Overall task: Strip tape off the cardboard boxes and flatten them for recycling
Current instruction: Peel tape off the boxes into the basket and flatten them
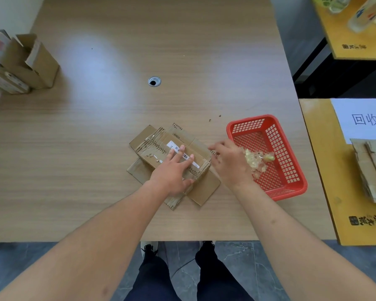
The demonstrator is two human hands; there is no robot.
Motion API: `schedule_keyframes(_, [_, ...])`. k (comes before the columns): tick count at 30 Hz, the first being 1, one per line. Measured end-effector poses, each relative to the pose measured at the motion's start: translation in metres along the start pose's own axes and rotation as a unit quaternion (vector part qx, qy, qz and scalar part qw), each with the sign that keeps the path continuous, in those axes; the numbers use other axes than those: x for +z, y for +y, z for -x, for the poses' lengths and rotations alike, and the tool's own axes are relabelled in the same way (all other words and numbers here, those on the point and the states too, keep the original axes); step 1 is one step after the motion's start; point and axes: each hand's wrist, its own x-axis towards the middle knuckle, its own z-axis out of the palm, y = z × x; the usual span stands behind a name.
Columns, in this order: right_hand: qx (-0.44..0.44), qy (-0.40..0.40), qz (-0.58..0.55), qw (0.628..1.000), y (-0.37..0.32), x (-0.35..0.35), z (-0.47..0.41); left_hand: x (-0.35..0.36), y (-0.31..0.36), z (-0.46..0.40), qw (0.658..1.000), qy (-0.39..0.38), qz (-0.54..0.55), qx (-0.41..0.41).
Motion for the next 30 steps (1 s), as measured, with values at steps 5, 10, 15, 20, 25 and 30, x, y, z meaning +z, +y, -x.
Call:
schedule_keyframes(5, [0.107, -0.106, -0.055, 0.987, -0.010, 0.042, 0.019, 0.002, -0.009, 0.002, 0.998, 0.018, -0.051, 0.015])
schedule_keyframes(10, [0.094, -0.062, -0.010, 0.994, -0.024, 0.057, 0.035, 0.011, -0.019, 0.007, 0.995, 0.052, -0.041, -0.076])
schedule_keyframes(15, [0.124, -0.077, 0.023, 0.989, -0.041, 0.056, 0.039, 0.010, -0.026, 0.011, 0.994, 0.040, 0.002, -0.104])
schedule_keyframes(20, [0.145, -0.123, 0.082, 0.978, -0.055, 0.052, 0.033, -0.003, -0.032, 0.012, 0.996, 0.016, -0.048, -0.079])
schedule_keyframes(25, [0.174, -0.121, 0.127, 0.969, -0.068, 0.057, 0.033, -0.001, -0.043, 0.027, 0.993, 0.041, -0.085, -0.065])
schedule_keyframes(30, [0.161, -0.104, 0.163, 0.968, -0.089, 0.073, 0.042, -0.001, -0.075, 0.038, 0.995, 0.058, -0.083, -0.008])
